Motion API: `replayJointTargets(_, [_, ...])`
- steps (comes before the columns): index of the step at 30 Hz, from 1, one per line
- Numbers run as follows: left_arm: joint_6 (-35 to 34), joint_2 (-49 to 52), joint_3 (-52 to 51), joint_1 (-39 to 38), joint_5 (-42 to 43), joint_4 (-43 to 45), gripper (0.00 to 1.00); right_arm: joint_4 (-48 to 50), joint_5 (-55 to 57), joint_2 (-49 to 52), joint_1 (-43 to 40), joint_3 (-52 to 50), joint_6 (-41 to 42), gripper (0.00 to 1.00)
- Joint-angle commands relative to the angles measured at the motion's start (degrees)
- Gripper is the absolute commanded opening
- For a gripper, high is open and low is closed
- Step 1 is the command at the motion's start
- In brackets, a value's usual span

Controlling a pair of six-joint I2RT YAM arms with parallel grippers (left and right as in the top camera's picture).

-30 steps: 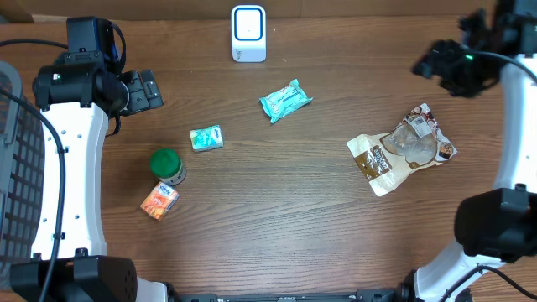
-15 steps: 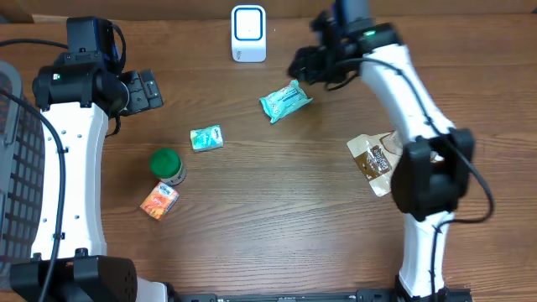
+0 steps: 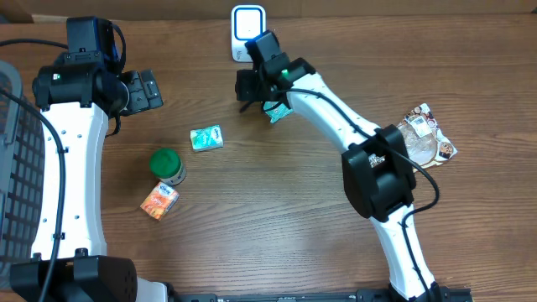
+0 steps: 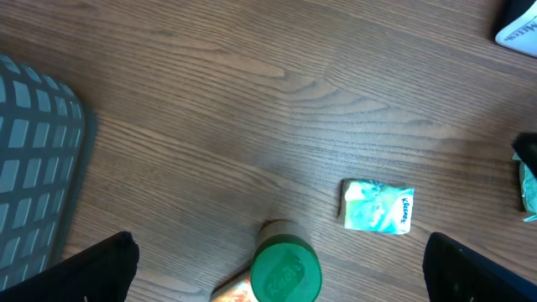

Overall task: Scan the item barcode
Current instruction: 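Swing the right gripper back toward the teal wipes pack, then grasp the teal wipes pack with the right gripper and lift it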

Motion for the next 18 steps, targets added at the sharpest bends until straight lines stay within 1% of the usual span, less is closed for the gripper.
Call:
replayJointTargets(1, [1.09,-0.72,1.22,0.00,0.46,0.04,0.99,1.36,8.11,2.16,-0.48,0.70,8.02,0.59])
replayJointTargets(4, [1.09,-0.72,1.22,0.00,0.46,0.04,1.00,0.90,8.28,2.60,-0.48,0.70,8.00,0.59])
replayJointTargets(8, [1.09,-0.72,1.22,0.00,0.46,0.04,1.00,-4.00,8.26,2.58,-0.68,0.72,7.48,0.59])
replayJointTargets(12, [1.09,-0.72,1.22,0.00,0.46,0.04,0.99,-13.46,7.85,2.40,-0.98,0.76,7.15,0.59])
replayJointTargets(13, [1.09,-0.72,1.22,0.00,0.48,0.04,1.00,-18.43,7.28,2.10,-1.25,0.76,7.15,0.59])
replayJointTargets(14, [1.09,-0.72,1.22,0.00,0.46,0.04,1.00,-20.83,7.17,2.01,-1.40,0.79,7.15,0.58])
replayJointTargets(17, [1.09,-0.72,1.25,0.00,0.48,0.04,1.00,-26.12,7.21,1.05,-1.86,0.83,6.93,0.57])
replayJointTargets(18, [1.09,-0.72,1.22,0.00,0.46,0.04,1.00,-27.41,7.21,0.48,-2.23,0.83,6.54,0.56])
